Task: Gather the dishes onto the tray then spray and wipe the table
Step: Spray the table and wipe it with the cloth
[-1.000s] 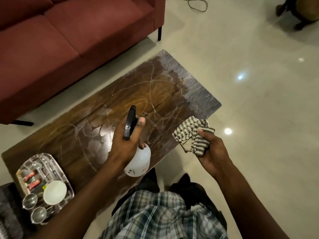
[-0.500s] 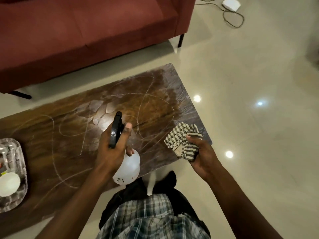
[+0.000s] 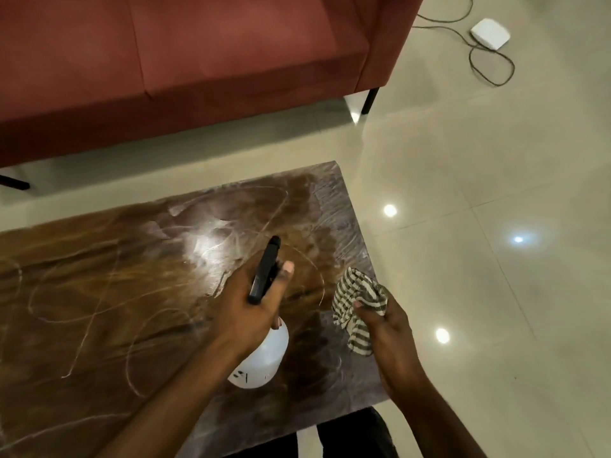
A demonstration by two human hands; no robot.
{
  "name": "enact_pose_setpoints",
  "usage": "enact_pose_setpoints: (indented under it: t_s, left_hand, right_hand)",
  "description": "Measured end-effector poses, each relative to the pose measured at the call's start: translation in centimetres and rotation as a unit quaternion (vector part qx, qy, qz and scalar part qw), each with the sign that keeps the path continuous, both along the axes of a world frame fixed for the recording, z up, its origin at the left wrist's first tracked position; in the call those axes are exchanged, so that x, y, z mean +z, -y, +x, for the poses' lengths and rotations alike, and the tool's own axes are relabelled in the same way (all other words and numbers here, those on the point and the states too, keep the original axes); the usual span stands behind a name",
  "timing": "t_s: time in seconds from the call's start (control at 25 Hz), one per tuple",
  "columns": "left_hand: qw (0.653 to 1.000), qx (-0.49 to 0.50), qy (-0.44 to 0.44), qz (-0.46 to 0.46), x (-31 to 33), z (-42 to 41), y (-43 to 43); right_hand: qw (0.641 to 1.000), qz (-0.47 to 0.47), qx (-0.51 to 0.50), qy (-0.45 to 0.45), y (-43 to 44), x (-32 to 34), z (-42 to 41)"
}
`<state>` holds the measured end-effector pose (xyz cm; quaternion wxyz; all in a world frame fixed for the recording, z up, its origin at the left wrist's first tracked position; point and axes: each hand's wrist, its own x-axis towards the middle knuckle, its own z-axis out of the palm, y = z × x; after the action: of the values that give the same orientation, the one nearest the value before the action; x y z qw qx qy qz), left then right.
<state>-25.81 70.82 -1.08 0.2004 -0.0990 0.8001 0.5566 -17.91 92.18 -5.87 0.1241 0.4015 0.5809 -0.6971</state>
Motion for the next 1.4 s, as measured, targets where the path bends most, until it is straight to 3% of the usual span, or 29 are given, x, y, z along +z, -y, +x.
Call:
enact_pose_setpoints:
  t_s: [0.16, 0.44, 0.72, 0.88, 1.0, 1.2, 1.32, 1.36, 1.4]
  left_hand:
    - [1.0, 0.003, 0.002, -0.021, -6.4, -7.0, -4.2]
    - [0.998, 0.031, 0.043, -0.045, -13.8, -14.0, -9.0]
    - [0.994, 0.04, 0.091, -0.04, -16.7, -15.0, -9.6]
    - [0.997, 0.016, 0.067, -0.025, -16.1, -14.4, -9.3]
    - [0.999, -0.006, 0.043, -0.017, -15.1, -13.5, -8.5]
    - [0.996, 0.033, 0.08, -0.006, -14.5, -11.4, -6.3]
    - [0.997, 0.028, 0.075, 0.002, -14.5, -10.4, -5.3]
    - [0.997, 0.028, 0.074, 0.002, -14.7, -10.2, -4.9]
    - [0.997, 0.028, 0.073, 0.005, -14.8, -10.0, -4.7]
  right_hand:
    - [1.0, -0.013, 0.006, -0.012, -2.0, -5.5, -3.8]
    - [0.987, 0.075, 0.073, -0.119, -7.3, -10.3, -10.0]
    - [0.968, 0.192, 0.069, -0.146, -9.6, -12.7, -16.3]
    - [0.929, 0.287, 0.146, -0.181, -8.7, -13.0, -21.8]
    - [0.846, 0.394, 0.303, -0.193, -7.3, -14.6, -27.6]
    - [0.639, 0.53, 0.547, -0.111, -2.6, -20.1, -31.3]
    - [0.469, 0.485, 0.69, -0.261, -4.7, -20.4, -27.0]
    - [0.432, 0.482, 0.706, -0.288, -6.3, -20.5, -27.1]
    - [0.436, 0.506, 0.687, -0.287, -7.3, -20.7, -28.2]
